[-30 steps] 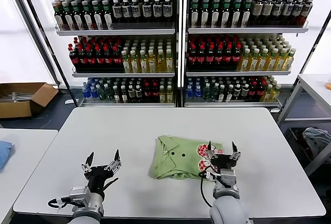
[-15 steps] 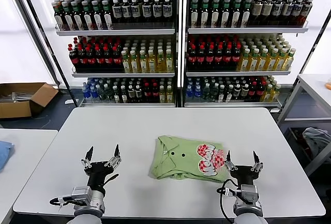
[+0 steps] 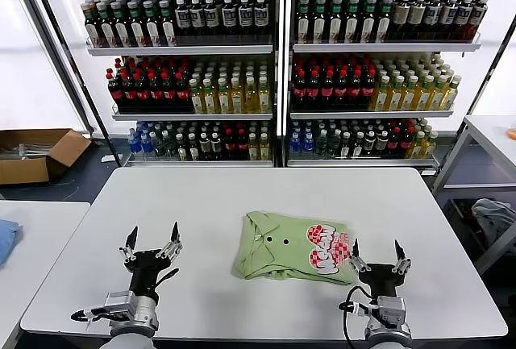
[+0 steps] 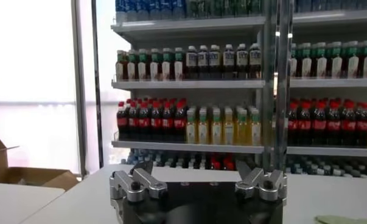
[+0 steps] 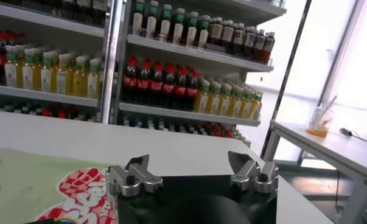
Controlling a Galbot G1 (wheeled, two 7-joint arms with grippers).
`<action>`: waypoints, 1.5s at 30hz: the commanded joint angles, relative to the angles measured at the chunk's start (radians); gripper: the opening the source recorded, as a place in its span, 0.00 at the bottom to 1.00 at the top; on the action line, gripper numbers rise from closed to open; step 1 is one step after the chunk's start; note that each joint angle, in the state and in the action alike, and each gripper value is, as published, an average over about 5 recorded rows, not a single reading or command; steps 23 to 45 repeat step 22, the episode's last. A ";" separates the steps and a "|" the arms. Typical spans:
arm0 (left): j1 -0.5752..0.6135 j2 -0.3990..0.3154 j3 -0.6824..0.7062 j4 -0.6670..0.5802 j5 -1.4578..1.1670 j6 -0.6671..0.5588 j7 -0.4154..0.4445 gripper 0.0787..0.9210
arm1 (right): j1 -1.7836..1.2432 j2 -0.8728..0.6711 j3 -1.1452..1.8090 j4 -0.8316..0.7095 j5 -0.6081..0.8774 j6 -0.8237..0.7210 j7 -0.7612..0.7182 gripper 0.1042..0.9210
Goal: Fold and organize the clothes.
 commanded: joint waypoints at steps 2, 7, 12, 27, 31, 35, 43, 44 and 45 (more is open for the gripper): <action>0.013 -0.005 -0.011 -0.008 0.013 -0.014 0.031 0.88 | -0.028 -0.001 0.006 0.023 0.002 0.000 0.000 0.88; 0.020 -0.012 0.002 -0.018 -0.001 0.000 0.021 0.88 | -0.045 0.001 0.012 0.022 0.002 0.004 -0.008 0.88; 0.034 -0.013 0.004 -0.037 -0.044 0.007 0.014 0.88 | -0.059 -0.005 0.016 0.040 0.021 0.020 -0.050 0.88; 0.054 -0.013 0.016 -0.042 -0.078 0.005 0.007 0.88 | -0.075 -0.008 0.008 0.091 0.027 0.028 -0.114 0.88; 0.054 -0.013 0.016 -0.042 -0.078 0.005 0.007 0.88 | -0.075 -0.008 0.008 0.091 0.027 0.028 -0.114 0.88; 0.054 -0.013 0.016 -0.042 -0.078 0.005 0.007 0.88 | -0.075 -0.008 0.008 0.091 0.027 0.028 -0.114 0.88; 0.054 -0.013 0.016 -0.042 -0.078 0.005 0.007 0.88 | -0.075 -0.008 0.008 0.091 0.027 0.028 -0.114 0.88; 0.054 -0.013 0.016 -0.042 -0.078 0.005 0.007 0.88 | -0.075 -0.008 0.008 0.091 0.027 0.028 -0.114 0.88; 0.054 -0.013 0.016 -0.042 -0.078 0.005 0.007 0.88 | -0.075 -0.008 0.008 0.091 0.027 0.028 -0.114 0.88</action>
